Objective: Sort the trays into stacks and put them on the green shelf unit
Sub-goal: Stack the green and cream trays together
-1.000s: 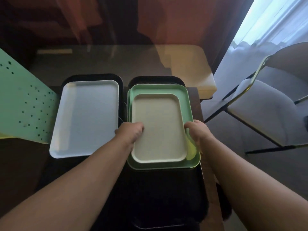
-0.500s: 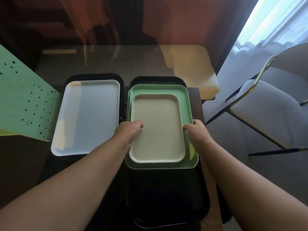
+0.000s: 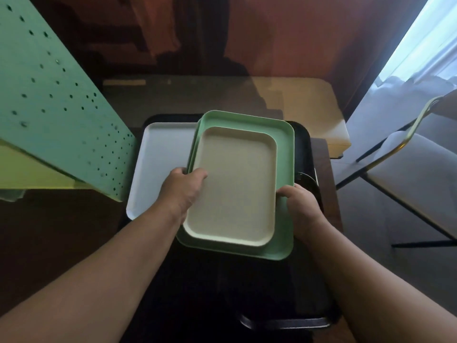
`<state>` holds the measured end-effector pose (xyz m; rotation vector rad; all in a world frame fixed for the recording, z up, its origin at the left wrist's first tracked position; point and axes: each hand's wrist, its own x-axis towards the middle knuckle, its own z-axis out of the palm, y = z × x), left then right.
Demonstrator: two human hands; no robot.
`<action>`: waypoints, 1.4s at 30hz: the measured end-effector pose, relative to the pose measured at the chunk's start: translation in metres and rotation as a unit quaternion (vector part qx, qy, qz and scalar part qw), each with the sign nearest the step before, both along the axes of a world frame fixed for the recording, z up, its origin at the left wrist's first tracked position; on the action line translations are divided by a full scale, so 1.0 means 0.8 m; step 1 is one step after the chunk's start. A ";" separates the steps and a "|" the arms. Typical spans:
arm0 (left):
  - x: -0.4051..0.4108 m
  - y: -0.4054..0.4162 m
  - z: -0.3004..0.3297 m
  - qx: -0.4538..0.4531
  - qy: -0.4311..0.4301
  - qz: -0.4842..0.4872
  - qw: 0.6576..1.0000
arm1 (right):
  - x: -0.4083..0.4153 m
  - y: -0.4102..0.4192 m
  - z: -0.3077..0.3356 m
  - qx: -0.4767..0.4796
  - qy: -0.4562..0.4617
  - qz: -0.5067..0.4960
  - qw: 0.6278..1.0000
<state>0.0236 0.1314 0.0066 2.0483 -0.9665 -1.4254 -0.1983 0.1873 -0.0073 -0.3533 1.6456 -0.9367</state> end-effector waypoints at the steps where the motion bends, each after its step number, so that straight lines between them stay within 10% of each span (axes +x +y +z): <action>1: 0.018 -0.001 0.002 0.004 0.006 0.002 1.000 | 0.017 -0.005 -0.001 -0.001 -0.001 -0.001 1.000; 38: 0.161 -0.005 -0.029 0.011 -0.041 0.017 0.999 | 0.159 -0.094 -0.027 -0.024 0.084 0.129 0.988; 42: 0.167 0.006 -0.031 0.025 0.054 0.056 0.997 | 0.153 -0.070 -0.022 -0.056 0.067 0.106 0.991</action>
